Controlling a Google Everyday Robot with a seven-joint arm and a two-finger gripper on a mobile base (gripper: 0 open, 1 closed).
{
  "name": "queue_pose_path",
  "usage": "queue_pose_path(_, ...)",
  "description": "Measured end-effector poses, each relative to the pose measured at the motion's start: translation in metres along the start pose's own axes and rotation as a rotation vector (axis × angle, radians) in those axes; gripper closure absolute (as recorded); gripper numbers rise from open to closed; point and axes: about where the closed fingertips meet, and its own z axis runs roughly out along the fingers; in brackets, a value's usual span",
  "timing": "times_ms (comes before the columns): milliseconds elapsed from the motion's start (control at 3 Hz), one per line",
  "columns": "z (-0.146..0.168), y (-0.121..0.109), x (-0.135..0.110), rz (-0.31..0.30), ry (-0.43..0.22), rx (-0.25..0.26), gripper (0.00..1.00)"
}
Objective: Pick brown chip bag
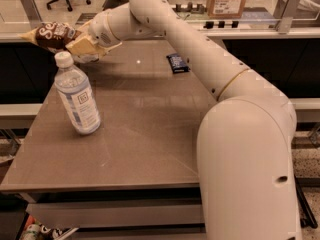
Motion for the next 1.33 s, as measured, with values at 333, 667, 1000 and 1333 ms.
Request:
queue_pose_path(333, -0.016, -0.008, -0.016, -0.039, -0.024, 0.012, 1.00)
queue_pose_path(667, -0.041, -0.016, -0.035, -0.086, -0.048, 0.041, 1.00)
queue_pose_path(1000, -0.067, -0.021, -0.055, -0.130, -0.055, 0.075, 1.00)
queue_pose_path(1333, -0.089, -0.025, -0.073, -0.164, -0.071, 0.103, 1.00)
